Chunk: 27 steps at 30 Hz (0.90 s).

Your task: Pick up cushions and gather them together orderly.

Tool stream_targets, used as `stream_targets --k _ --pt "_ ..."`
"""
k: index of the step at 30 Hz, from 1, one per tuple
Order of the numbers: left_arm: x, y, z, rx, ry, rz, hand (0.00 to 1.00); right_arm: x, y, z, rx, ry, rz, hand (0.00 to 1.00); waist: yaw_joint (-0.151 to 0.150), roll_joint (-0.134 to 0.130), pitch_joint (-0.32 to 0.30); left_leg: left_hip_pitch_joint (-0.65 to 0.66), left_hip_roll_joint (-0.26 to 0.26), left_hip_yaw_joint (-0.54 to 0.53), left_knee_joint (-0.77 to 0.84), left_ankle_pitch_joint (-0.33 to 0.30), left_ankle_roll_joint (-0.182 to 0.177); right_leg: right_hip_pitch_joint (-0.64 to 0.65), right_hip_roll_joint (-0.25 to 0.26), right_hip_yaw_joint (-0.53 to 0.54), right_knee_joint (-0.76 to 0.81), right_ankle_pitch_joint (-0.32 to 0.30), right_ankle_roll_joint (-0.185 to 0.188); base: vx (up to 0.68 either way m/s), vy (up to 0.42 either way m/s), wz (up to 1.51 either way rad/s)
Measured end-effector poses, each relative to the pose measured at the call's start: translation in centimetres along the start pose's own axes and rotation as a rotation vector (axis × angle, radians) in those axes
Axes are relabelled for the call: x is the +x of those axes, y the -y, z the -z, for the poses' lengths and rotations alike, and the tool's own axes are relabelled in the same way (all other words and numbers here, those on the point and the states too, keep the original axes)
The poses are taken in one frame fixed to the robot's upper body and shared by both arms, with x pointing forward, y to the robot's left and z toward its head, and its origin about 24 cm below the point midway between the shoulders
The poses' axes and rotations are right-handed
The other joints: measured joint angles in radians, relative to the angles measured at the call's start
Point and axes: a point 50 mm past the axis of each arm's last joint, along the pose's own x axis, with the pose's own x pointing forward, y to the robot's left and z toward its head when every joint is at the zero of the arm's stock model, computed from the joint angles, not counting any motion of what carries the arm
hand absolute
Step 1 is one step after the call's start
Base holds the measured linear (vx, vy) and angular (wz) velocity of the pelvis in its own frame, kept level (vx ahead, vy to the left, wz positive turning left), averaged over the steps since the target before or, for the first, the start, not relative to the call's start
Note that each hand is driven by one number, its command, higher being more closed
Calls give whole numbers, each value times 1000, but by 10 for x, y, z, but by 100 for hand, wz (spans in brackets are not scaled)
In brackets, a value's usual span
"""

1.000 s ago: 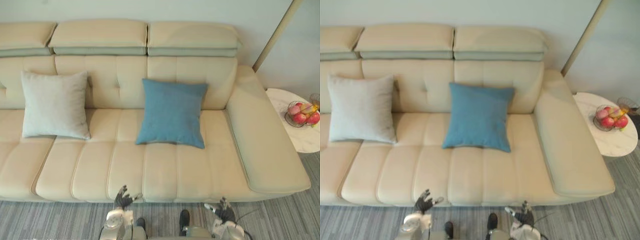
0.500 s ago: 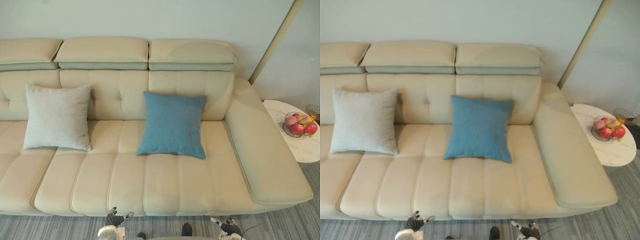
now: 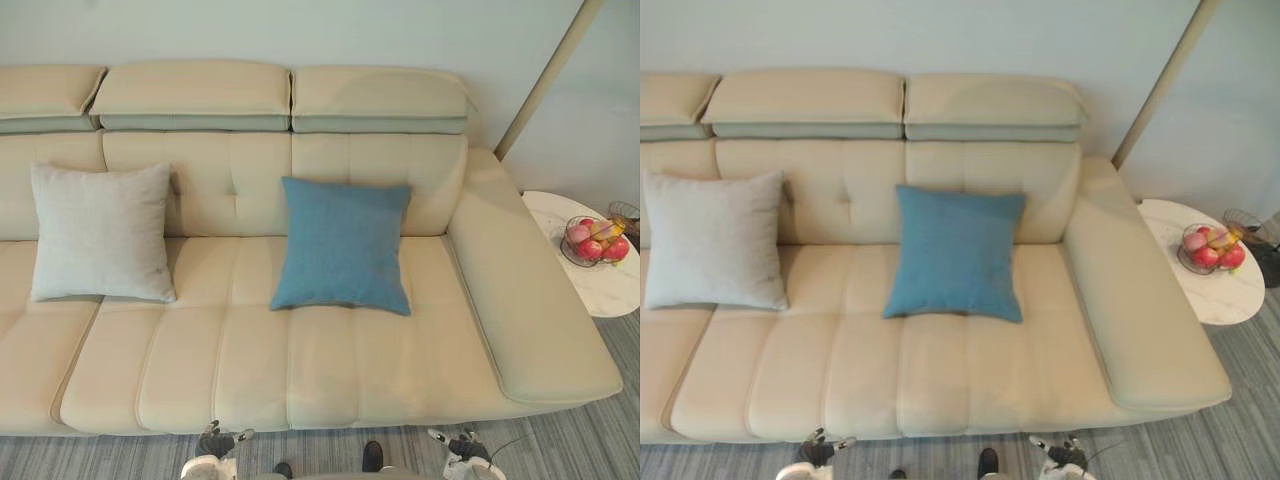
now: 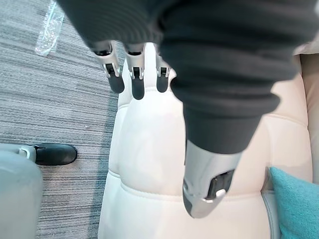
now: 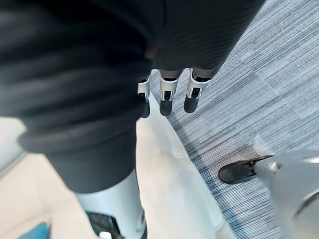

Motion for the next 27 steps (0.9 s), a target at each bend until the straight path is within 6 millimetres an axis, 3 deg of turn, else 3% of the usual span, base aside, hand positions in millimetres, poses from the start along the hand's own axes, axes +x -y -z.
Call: stream_targets --k 3,6,8,11,13,17,18,19,20,23,26,27 --pt "-1 7 5 -4 -24 16 0 -1 -4 3 -25 -20 2 0 -2 0 14 -4 2 11 16 0 0 0 1 15 1 5 -5 -79 -8 -8" --pt "0 18 -2 -35 -9 37 0 -1 -9 1 -66 -16 0 0 4 21 55 -57 22 35 145 -62 -4 -50 15 58 80 -21 -11 -135 -1 -38" --pt "0 30 -10 -87 17 53 0 0 -17 -5 -69 -1 -7 0 18 32 61 -161 18 -90 323 -133 -4 -161 35 144 175 -58 -7 -119 -11 -91" --pt "-1 34 -11 -120 21 54 0 -2 -30 -10 -79 35 -41 0 18 45 63 -179 27 -164 382 -227 -18 -216 83 247 217 -55 9 -82 -19 -114" --pt "1 38 -23 -131 55 64 0 -5 -35 -9 -81 48 -55 0 2 19 72 -186 18 -128 414 -251 -8 -234 84 290 230 -48 22 -79 107 -73" --pt "3 43 -36 -128 93 81 0 -7 -44 -8 -91 45 -77 0 18 -12 64 -207 19 8 454 -266 14 -284 104 414 206 19 34 -40 154 -102" --pt "3 46 -38 -114 100 90 0 -8 -49 -14 -121 73 -92 0 19 -9 65 -216 27 70 464 -271 26 -302 105 423 177 71 29 -11 144 -129" --pt "3 50 -41 -107 107 100 0 -7 -53 -20 -135 90 -104 0 23 -3 70 -215 45 134 455 -263 40 -326 107 363 193 88 -4 -17 124 -123" --pt "3 50 -41 -108 108 101 0 -7 -53 -22 -135 95 -106 0 24 -3 70 -214 50 152 450 -260 46 -342 110 321 237 60 -10 -24 88 -97" --pt "2 56 -45 -113 112 115 0 -6 -54 -25 -137 103 -108 0 25 25 81 -127 85 254 410 -256 51 -338 102 89 560 -179 -96 42 26 -80" --pt "2 56 -43 -109 108 115 0 -7 -56 -20 -141 89 -117 0 23 14 56 -101 83 316 402 -256 50 -321 51 27 597 -267 -92 99 -72 -67" --pt "4 54 -41 -103 87 118 0 -7 -53 -20 -174 96 -115 0 26 8 44 -127 59 304 436 -216 87 -310 84 45 528 -221 -138 88 -61 -87"
